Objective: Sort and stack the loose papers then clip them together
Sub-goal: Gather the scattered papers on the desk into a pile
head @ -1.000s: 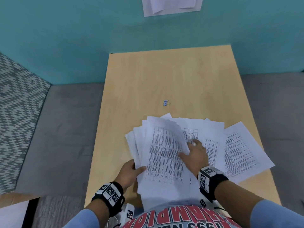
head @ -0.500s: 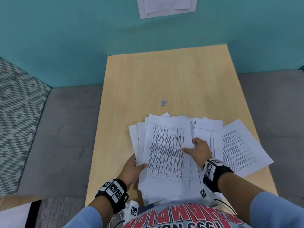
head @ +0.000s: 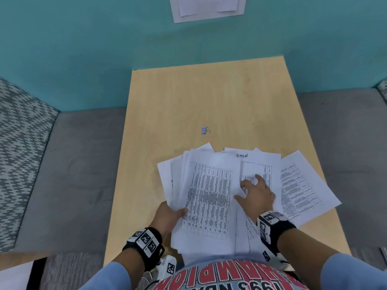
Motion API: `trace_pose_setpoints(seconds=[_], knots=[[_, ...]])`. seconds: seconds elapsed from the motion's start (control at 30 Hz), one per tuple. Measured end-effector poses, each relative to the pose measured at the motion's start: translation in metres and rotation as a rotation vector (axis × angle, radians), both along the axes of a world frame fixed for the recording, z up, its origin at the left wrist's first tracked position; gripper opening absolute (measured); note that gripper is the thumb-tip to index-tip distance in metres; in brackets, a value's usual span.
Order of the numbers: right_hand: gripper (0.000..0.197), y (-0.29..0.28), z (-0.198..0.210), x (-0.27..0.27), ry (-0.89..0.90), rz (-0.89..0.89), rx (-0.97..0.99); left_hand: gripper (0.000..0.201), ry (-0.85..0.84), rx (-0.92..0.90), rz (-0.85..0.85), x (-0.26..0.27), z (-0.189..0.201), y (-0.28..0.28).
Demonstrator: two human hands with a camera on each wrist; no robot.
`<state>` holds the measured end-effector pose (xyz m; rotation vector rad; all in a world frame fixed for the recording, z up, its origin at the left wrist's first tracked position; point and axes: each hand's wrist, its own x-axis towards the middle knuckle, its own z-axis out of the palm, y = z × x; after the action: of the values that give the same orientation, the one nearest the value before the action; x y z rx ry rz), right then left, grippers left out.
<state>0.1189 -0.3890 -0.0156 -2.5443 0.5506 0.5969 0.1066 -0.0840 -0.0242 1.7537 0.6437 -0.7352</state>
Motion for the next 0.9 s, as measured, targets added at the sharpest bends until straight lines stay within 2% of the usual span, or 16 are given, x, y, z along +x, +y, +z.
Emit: trace_pose_setpoints(seconds=[0.1,0.2,0.33,0.4,0.5,0.6,0.7,0.77,0.8,0.83,0.9], knots=[[0.032,-0.011,0.001,0.002,-0.038,-0.113,0.164,0.065,-0.023,-0.007,-0.014,0.001,0.0,-0.004],[0.037,-0.011,0.009,0.001,-0.086,-0.225,0.315,0.055,-0.081,0.011,-0.02,0.003,0.006,-0.006],[0.038,-0.011,0.014,-0.004,-0.126,-0.326,0.329,0.046,-0.107,-0.047,0.03,0.003,0.012,-0.004],[0.059,-0.013,0.012,-0.005,-0.14,-0.383,0.373,0.044,-0.091,-0.086,0.046,0.002,0.013,-0.004],[0.096,-0.014,0.013,0.0,-0.082,-0.56,0.566,0.037,-0.068,-0.125,0.045,0.0,0.014,-0.003],[0.115,-0.014,0.012,0.004,0.022,-0.565,0.662,0.031,-0.029,-0.152,0.052,-0.002,0.013,-0.001],[0.127,-0.012,0.012,0.003,0.061,-0.509,0.621,0.035,-0.022,-0.189,0.015,-0.002,0.016,0.003],[0.137,-0.015,0.008,0.001,0.02,-0.457,0.49,0.043,-0.03,-0.245,-0.01,-0.002,0.019,0.007],[0.138,-0.019,0.006,0.002,-0.007,-0.441,0.464,0.047,-0.033,-0.265,-0.016,-0.001,0.022,0.009],[0.128,-0.023,0.007,0.002,-0.042,-0.436,0.489,0.05,-0.038,-0.281,-0.011,0.0,0.025,0.011],[0.079,-0.028,0.02,0.005,-0.089,-0.414,0.662,0.051,-0.059,-0.305,0.006,0.003,0.033,0.014]])
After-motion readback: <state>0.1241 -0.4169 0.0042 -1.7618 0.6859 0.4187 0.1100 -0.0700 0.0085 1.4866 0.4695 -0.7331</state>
